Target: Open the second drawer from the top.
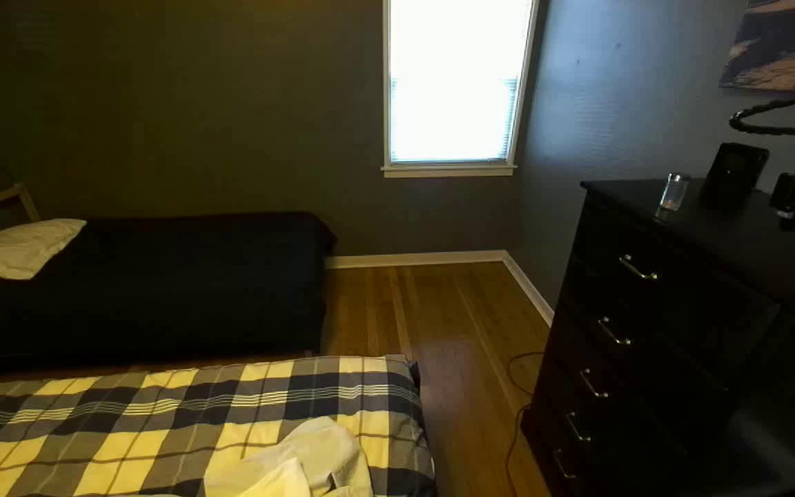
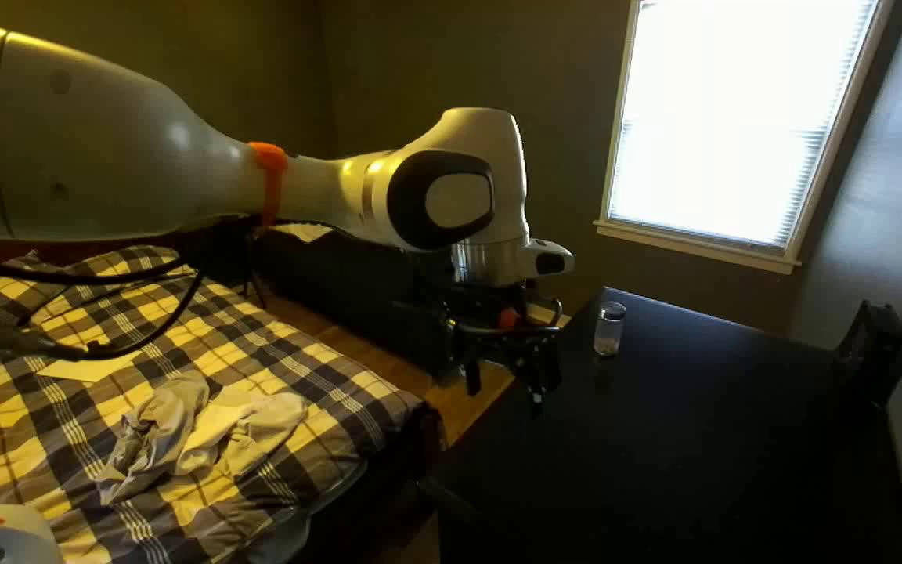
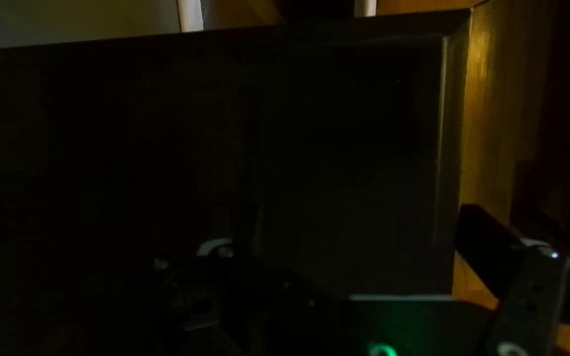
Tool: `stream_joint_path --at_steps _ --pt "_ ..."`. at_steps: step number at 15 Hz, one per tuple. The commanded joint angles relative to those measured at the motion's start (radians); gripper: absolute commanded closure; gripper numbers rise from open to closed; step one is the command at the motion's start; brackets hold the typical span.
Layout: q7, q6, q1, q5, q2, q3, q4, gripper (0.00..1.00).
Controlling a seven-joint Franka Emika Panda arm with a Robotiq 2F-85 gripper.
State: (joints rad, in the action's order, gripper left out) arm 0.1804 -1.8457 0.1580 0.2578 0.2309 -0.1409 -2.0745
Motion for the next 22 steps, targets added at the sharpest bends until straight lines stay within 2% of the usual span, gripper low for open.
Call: stream_joint_path --at_steps 1,10,12,15,18,20,21,22 --pt "-0.001 0.003 -0.007 0.001 -0.001 -0.006 0.003 0.00" --pt "-0.001 0.003 -0.007 0.001 -0.001 -0.006 0.003 0.00" --pt "-0.015 0.004 -0.022 0.004 -0.016 0.013 0.012 0.00" --pt "-0.086 0.012 -0.067 0.015 -0.023 0.078 0.011 0.00" --pt "-0.223 0.014 -0.124 0.006 -0.027 0.164 -0.002 0.00" --pt "-0.378 -0.028 -0.153 0.023 -0.041 0.219 -0.011 0.00" --pt "-0.469 -0.042 -0.129 0.027 -0.053 0.270 -0.012 0.00" --pt "-0.545 -0.047 -0.169 0.030 -0.069 0.268 -0.009 0.00"
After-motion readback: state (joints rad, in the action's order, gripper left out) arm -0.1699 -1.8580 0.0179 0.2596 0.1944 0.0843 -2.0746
